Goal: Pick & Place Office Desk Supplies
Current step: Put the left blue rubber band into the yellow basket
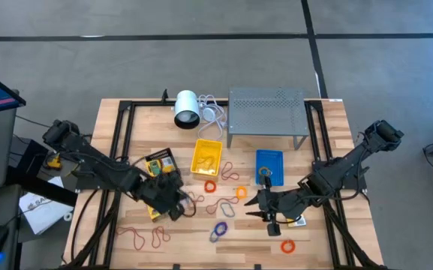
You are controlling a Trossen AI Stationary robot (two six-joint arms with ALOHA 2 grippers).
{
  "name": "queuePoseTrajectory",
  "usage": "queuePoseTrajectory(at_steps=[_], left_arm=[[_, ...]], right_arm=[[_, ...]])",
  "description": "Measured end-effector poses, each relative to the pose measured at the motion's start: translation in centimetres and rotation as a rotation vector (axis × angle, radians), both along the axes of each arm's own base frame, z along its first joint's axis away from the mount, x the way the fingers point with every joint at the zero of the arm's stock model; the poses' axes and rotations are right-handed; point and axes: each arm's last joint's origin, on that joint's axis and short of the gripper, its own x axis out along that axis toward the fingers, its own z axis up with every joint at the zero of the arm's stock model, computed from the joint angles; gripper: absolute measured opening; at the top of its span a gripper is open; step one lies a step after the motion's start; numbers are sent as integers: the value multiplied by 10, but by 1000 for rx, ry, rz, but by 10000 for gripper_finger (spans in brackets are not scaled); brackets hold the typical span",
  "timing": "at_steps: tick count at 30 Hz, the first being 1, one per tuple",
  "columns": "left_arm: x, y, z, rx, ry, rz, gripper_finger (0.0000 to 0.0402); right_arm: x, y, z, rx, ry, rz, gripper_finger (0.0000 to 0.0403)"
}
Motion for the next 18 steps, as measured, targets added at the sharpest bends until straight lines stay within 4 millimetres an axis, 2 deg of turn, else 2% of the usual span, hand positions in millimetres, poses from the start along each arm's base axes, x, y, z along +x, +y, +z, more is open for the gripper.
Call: queuePoseTrajectory(at_steps=[3,7,15,18], left_arm=[[3,16,9,83,-41,1,0],[10,43,20,170,-80,-9,0],[18,96,38,249,-138,-99,0],[20,115,35,268,-161,-114,0]], right_arm=[[-3,-7,6,-9,-34,-97,118],[-16,-25,23,30,-48,-143,118],[-61,-74,60,62,-90,-215,118],[-81,-97,68,91,-124,-261,118]])
